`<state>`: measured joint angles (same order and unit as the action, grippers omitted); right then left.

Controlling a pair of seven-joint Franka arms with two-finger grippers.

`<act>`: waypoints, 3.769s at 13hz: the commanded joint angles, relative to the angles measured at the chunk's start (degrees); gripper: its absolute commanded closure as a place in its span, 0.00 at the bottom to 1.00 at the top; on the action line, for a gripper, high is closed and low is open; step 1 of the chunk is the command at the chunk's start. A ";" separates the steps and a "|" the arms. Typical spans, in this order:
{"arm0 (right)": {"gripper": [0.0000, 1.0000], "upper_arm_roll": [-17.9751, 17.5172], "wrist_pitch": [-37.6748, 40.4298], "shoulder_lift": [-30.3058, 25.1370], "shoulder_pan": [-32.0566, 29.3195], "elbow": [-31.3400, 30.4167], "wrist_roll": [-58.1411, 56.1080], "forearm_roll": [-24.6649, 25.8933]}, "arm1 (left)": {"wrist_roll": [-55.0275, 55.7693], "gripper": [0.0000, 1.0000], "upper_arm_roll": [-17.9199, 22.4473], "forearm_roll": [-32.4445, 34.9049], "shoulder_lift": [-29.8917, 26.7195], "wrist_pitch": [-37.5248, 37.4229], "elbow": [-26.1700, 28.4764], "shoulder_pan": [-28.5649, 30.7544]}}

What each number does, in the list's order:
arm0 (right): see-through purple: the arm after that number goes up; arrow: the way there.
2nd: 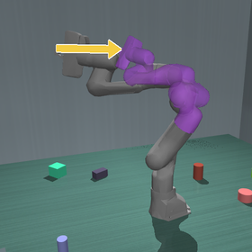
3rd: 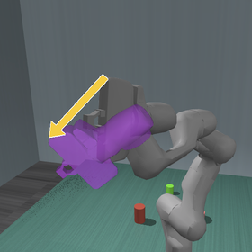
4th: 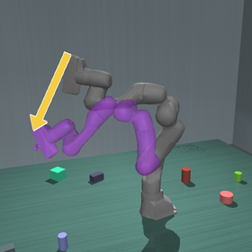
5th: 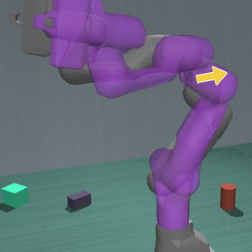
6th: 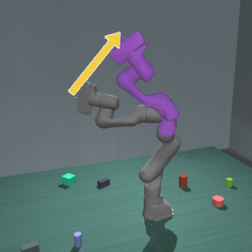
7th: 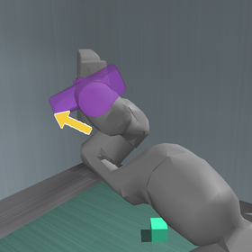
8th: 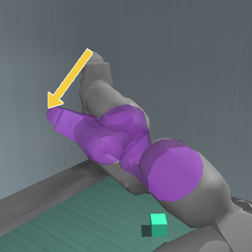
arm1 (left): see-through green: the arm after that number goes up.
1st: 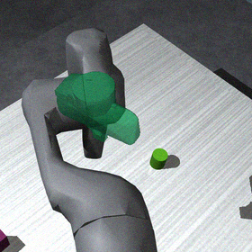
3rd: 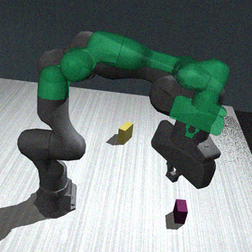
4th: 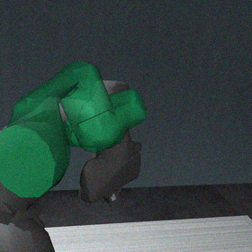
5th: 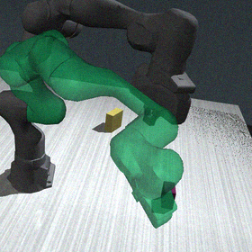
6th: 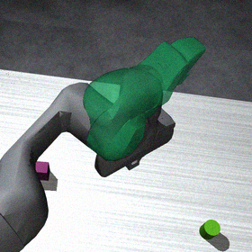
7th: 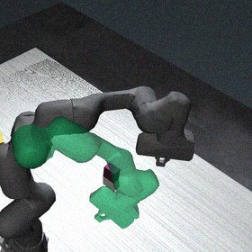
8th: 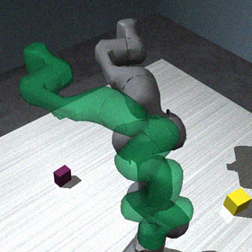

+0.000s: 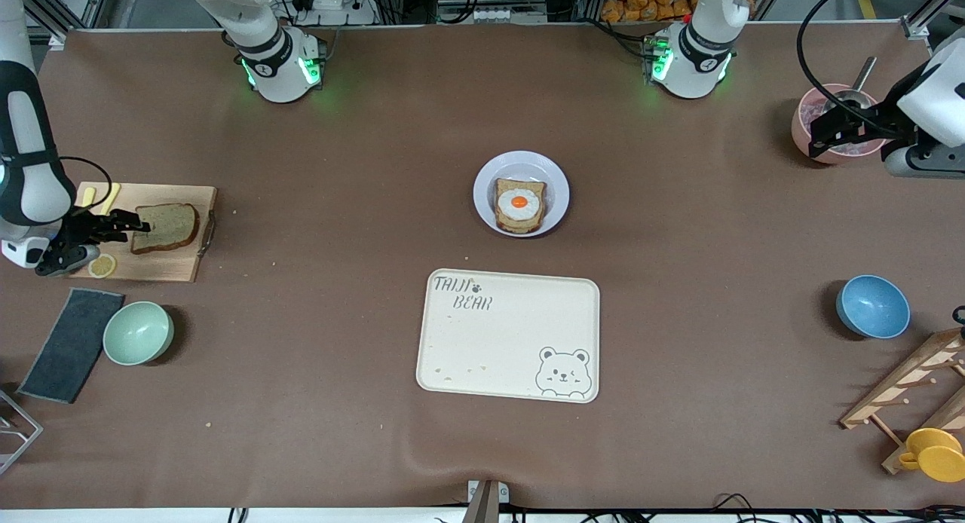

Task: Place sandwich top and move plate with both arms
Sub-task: 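Lower the right gripper and grasp the bread slice by its edge, then carry the bread slice with the right gripper over the egg toast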

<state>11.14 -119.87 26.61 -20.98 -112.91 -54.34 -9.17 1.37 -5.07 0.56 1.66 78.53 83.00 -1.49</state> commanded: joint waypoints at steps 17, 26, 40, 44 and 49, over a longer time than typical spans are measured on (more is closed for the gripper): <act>1.00 -0.86 6.49 5.73 -2.75 6.21 -5.95 -5.24 | 0.83 0.00 -0.38 -1.35 -0.60 -0.57 0.32 0.35; 1.00 -1.12 24.22 4.24 2.42 13.24 2.71 -5.41 | 0.39 0.00 -0.65 -1.26 -1.22 2.68 0.23 0.70; 1.00 -1.03 8.12 -12.54 38.78 -7.90 40.33 -33.60 | 1.18 0.00 -0.65 -1.18 -1.30 2.42 0.32 0.26; 1.00 -1.03 -6.16 -15.10 54.44 -14.35 50.45 -43.54 | 1.18 0.00 -0.65 -1.18 -1.30 2.42 0.41 0.26; 1.00 -1.12 -14.02 -16.42 66.02 -14.35 59.84 -47.15 | 1.36 0.00 -0.65 -1.18 -0.95 2.16 0.67 0.17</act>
<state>9.17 -128.64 12.57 39.34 -125.29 0.61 -54.32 1.39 -5.61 0.24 1.35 80.82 83.03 -1.38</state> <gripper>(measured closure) 0.916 0.000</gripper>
